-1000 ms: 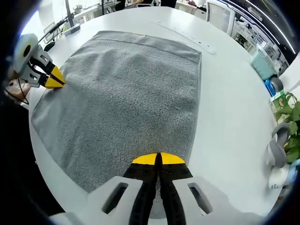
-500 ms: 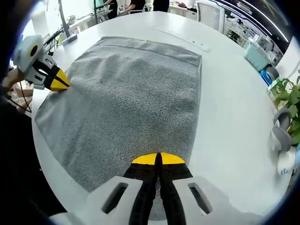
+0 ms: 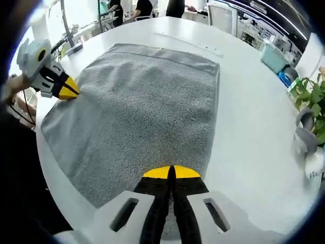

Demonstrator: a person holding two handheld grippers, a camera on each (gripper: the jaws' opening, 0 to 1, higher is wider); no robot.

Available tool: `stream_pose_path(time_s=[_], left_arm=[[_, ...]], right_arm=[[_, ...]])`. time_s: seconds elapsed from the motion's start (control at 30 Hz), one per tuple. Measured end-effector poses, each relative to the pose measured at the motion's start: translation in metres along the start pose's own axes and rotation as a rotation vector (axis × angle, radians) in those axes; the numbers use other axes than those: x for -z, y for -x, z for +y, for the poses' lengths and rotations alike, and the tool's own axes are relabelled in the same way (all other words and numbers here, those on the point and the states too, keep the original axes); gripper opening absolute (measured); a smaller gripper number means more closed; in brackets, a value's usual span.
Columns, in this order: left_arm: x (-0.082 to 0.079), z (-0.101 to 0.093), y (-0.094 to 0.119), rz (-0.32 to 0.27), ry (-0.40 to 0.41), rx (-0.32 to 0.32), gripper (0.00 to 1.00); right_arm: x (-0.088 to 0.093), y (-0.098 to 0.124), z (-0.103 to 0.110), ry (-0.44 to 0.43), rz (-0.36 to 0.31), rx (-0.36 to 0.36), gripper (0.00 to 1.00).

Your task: Fold the towel on the table until its edges align and the towel forms a compact rectangular stack.

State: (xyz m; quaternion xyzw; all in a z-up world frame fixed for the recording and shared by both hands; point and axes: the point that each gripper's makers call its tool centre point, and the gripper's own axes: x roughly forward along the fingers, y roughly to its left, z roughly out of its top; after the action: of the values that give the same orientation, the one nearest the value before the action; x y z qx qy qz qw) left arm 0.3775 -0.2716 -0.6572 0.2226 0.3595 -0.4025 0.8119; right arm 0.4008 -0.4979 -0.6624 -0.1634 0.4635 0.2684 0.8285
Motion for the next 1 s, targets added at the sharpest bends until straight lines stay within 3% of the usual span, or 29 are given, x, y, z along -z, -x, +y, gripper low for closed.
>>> stream_pose_path(time_s=[0.37, 0.47, 0.7, 1.0], left_arm=[[0.002, 0.005, 0.001, 0.008, -0.025, 0.005, 0.02], [0.002, 0.009, 0.001, 0.002, -0.016, 0.002, 0.02], [0.004, 0.016, 0.002, -0.014, 0.015, 0.011, 0.02], [0.003, 0.025, 0.001, -0.008, 0.012, 0.080, 0.02]], right_arm=[[0.007, 0.005, 0.010, -0.060, -0.047, -0.027, 0.00], [0.008, 0.007, 0.013, -0.143, -0.094, -0.031, 0.00], [0.015, 0.012, 0.024, -0.151, -0.146, -0.037, 0.00], [0.017, 0.014, 0.035, -0.142, -0.160, -0.032, 0.00]])
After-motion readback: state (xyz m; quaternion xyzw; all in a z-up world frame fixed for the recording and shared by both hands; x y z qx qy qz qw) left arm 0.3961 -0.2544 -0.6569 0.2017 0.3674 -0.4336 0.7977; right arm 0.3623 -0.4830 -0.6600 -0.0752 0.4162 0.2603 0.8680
